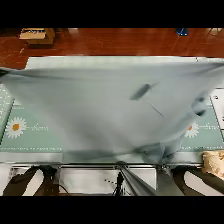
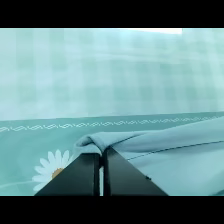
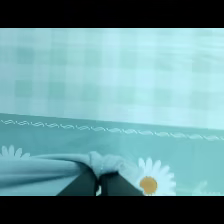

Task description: Fold the shirts.

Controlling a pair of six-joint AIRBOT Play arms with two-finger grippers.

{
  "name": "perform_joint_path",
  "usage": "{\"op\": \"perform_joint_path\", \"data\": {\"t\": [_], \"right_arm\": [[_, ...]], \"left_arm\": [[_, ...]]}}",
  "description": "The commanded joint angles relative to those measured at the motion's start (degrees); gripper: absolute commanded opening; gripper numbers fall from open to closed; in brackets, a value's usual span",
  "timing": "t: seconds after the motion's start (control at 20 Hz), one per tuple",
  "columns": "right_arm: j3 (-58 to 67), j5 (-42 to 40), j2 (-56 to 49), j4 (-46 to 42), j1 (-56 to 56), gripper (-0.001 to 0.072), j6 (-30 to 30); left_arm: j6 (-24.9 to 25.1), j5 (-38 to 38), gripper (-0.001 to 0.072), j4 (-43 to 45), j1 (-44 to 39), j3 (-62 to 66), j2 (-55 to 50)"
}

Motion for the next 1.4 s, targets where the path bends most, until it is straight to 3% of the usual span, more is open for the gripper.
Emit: {"op": "perform_joint_path", "data": {"t": [0.0, 0.15, 0.3, 0.6, 0.75, 1.0, 1.25, 1.35], "right_arm": [[-0.07, -11.19, -12.96, 0.24, 4.72, 0.0021, -0.68], [-0.07, -25.77, -20.2, 0.39, 7.65, 0.0021, 0.37], [-0.07, -34.69, -25.81, 1.14, 9.14, 0.0021, 1.01], [-0.07, -41.77, -34.51, 0.68, 9.22, 0.0021, 3.19], [-0.07, -41.9, -37.92, 0.68, 9.22, 0.0021, 3.21], [-0.04, -38.97, -39.17, -2.73, 8.79, 0.0021, 4.02], [0.17, -25.35, -37.51, -5.84, 6.34, 0.0021, 4.13], [0.11, -21.49, -37.48, -5.95, 6.25, 0.0021, 4.11]], "left_arm": [[3.26, 11.21, 0.0024, -1.79, -0.07, -6.71, -9.94], [4.98, 18.8, 0.0024, -2.38, -1.2, -6.69, -19.76], [6.58, 23.76, 0.0024, -3.45, -4.2, -6.69, -28.61], [9.01, 36.79, 0.0024, -3.45, -6.08, -6.69, -38.66], [9.01, 39.41, 0.0024, -3.48, -6.64, -6.69, -41.29], [9.01, 33.0, 0.0024, -2.8, -7.43, -6.67, -43.87], [8.98, 12.63, 0.0023, -2.8, -7.45, -6.67, -43.17], [8.39, 9.33, 0.0023, -2.51, -7.52, -6.69, -43.3]]}}
